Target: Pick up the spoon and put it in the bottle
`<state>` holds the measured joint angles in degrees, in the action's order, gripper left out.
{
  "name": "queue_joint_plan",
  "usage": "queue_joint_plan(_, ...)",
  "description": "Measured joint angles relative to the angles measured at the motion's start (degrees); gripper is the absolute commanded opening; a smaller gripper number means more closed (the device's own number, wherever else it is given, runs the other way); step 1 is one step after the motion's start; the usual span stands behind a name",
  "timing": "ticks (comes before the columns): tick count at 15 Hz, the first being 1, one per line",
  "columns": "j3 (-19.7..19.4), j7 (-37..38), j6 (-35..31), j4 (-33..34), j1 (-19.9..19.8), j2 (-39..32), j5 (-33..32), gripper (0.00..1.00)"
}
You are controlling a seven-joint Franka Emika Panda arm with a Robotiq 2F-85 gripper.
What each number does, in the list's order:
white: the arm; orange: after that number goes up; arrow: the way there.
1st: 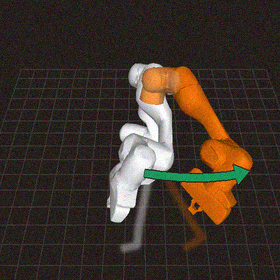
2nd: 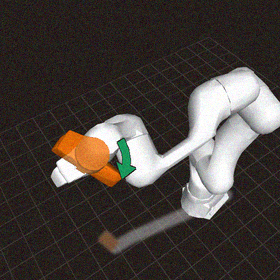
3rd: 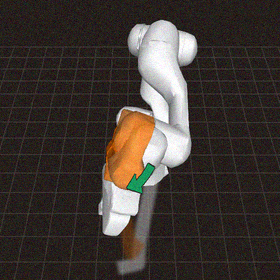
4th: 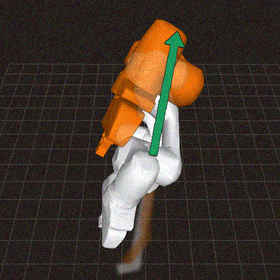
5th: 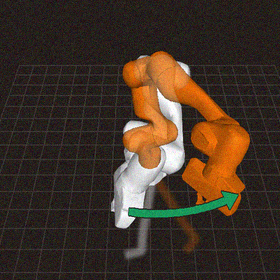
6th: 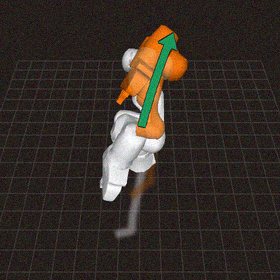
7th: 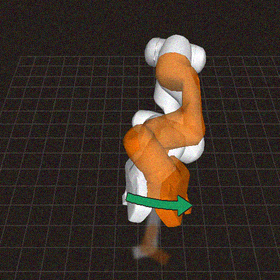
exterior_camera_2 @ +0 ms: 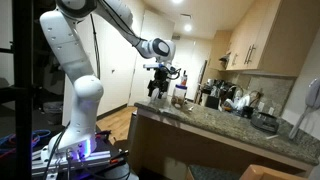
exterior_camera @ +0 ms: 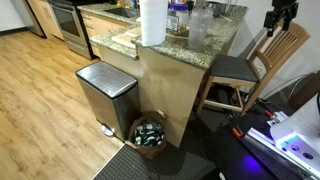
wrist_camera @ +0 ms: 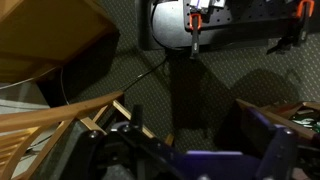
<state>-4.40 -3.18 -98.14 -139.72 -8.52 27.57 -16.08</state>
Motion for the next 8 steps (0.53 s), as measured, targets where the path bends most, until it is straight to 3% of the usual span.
queue_joint_plan(3,0.01,0.03,-0.14,0.00,0.16,0.00,-1.04,1.00)
queue_joint_plan(5,0.03,-1.45,-2.22,-0.01,0.67,0.00,-6.53,1.00)
queue_joint_plan(8,4.58,0.11,-3.01,0.62,5.50,2.44,-6.11,1.00)
